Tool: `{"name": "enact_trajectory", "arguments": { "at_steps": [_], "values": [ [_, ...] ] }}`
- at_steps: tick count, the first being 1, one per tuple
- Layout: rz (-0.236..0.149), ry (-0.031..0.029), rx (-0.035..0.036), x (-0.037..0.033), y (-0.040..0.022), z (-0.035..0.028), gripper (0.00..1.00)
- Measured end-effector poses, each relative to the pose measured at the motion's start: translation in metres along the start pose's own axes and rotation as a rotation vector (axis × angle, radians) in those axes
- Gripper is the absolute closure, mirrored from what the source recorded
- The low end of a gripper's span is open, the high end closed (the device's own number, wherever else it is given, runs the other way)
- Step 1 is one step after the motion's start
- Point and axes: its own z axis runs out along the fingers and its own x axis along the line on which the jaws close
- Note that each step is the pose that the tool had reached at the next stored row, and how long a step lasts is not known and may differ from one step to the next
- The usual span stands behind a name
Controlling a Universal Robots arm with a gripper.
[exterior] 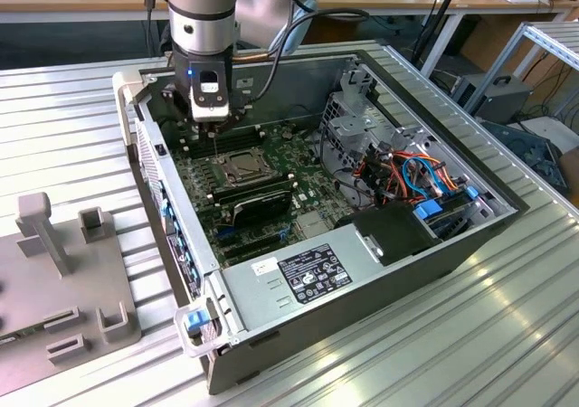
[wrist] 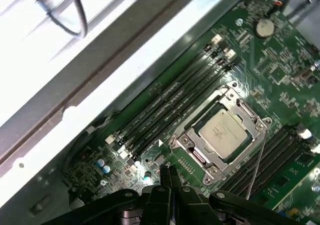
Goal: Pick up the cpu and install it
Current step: 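Install the first cpu locking lever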
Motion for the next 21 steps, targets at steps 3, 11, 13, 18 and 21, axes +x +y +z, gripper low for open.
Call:
{"name": "enact_trajectory", "arguments": {
  "at_steps": [3, 11, 13, 18, 21],
  "values": [
    [-0.073, 0.0029, -0.0027, 0.0000, 0.0000, 0.0006, 0.89],
    [-0.122, 0.0047, -0.0045, 0.0000, 0.0000, 0.0007, 0.89],
    [-0.159, 0.0062, -0.0057, 0.0001, 0.0000, 0.0007, 0.89],
    [-0.263, 0.0102, -0.0095, 0.0001, 0.0000, 0.0011, 0.89],
    [-0.352, 0.0138, -0.0129, 0.0001, -0.0001, 0.0015, 0.89]
  ]
}}
